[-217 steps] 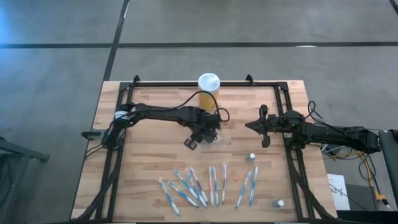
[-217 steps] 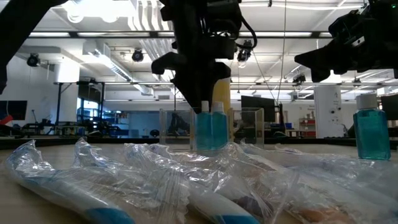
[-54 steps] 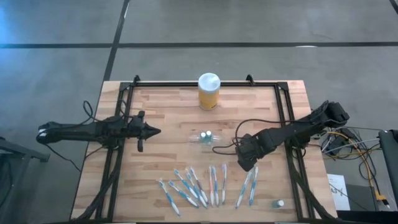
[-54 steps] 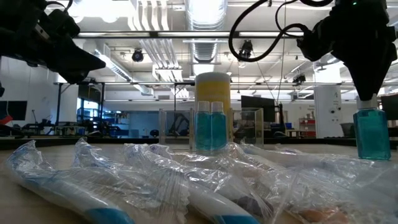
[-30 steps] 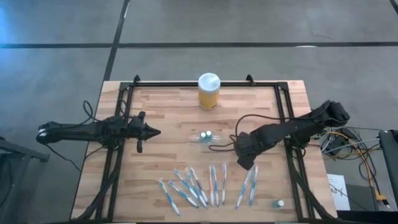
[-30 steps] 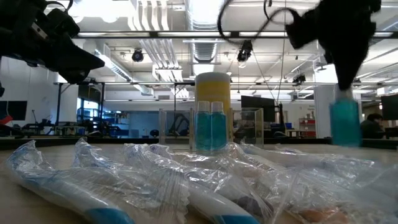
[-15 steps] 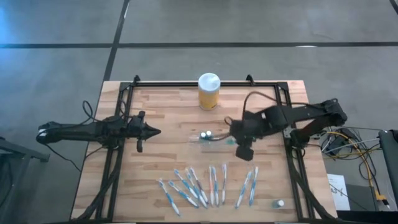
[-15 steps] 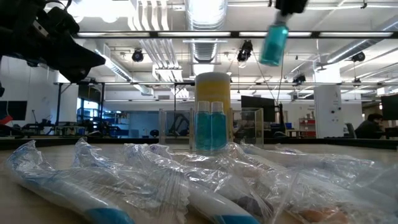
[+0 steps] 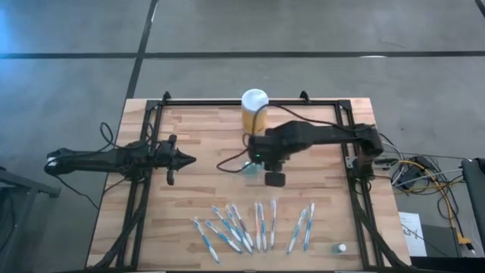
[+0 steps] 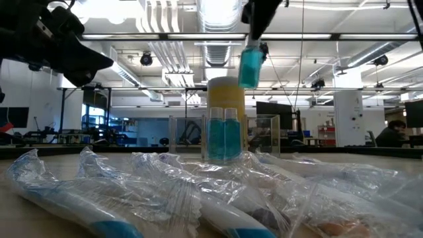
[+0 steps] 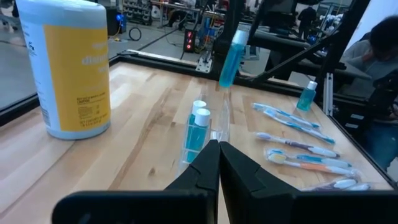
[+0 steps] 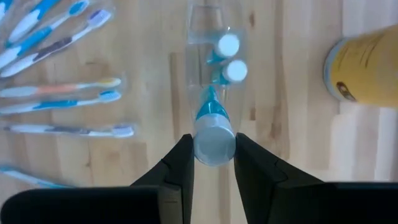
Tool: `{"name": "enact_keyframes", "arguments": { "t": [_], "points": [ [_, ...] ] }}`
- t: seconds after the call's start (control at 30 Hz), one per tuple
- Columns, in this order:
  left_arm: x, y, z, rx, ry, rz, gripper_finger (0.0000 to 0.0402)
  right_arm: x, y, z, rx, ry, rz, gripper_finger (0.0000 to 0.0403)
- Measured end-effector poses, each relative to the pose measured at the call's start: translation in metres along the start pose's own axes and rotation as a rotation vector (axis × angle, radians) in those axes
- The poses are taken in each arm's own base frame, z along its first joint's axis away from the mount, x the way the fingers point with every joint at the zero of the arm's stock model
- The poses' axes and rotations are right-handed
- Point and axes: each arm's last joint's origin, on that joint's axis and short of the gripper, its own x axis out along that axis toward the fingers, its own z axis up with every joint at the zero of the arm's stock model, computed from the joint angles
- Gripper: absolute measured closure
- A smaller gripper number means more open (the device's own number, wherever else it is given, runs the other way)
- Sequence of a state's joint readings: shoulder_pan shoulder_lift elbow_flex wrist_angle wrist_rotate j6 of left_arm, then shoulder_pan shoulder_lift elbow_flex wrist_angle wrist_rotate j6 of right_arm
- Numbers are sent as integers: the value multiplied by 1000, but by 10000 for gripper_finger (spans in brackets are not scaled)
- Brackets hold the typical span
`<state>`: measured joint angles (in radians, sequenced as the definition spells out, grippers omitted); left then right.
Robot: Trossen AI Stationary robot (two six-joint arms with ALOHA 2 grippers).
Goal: Pick & Place toothbrushing station
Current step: Put the blue mouthwash into the transparent organizer
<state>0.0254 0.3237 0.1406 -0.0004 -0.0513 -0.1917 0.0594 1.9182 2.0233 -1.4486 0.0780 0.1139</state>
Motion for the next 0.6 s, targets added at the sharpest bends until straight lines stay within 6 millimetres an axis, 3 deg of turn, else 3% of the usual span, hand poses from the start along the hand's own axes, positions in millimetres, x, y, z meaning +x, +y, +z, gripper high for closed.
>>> {"name": "enact_keyframes", "arguments": {
  "t": [0.4, 0.6],
  "points": [
    [1, 2, -9, -12, 24, 4, 388, 33, -9, 47, 13, 61, -11, 322],
    [2, 2, -11, -16, 31, 5, 388, 45, -7, 53, -22, 62, -2, 323]
  ]
}}
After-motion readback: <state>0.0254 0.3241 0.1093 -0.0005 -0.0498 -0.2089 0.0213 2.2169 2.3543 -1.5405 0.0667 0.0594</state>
